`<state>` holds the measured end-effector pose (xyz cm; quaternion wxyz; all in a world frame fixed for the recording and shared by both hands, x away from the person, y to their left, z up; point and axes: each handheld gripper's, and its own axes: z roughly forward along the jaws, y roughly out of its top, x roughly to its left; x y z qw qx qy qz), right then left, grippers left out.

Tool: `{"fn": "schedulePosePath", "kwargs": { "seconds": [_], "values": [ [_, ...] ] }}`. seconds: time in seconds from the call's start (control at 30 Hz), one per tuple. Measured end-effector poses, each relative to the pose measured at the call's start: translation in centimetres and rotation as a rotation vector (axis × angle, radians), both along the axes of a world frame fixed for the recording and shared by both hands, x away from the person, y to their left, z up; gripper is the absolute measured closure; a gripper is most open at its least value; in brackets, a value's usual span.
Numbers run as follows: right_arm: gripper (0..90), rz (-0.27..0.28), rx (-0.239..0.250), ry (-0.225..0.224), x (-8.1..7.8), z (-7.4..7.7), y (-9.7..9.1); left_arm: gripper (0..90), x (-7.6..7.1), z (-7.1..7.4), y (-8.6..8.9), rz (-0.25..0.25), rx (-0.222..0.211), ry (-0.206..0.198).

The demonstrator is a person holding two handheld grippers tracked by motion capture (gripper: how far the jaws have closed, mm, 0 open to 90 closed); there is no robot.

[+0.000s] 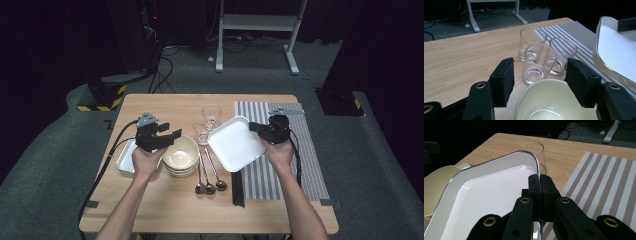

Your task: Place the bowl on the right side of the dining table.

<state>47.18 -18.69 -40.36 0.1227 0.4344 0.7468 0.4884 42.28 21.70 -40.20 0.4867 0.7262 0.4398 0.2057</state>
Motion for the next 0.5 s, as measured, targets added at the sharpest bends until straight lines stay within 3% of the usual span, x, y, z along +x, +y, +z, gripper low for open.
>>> {"fn": "schedulePosePath", "kwargs": {
  "seconds": [0.5],
  "values": [
    [88.5,-0.024,0.009,0.009,-0.2,-0.3,-0.9,37.8,-1.4,-0.9,1.4,0.025,0.022,-0.029]
  ]
}}
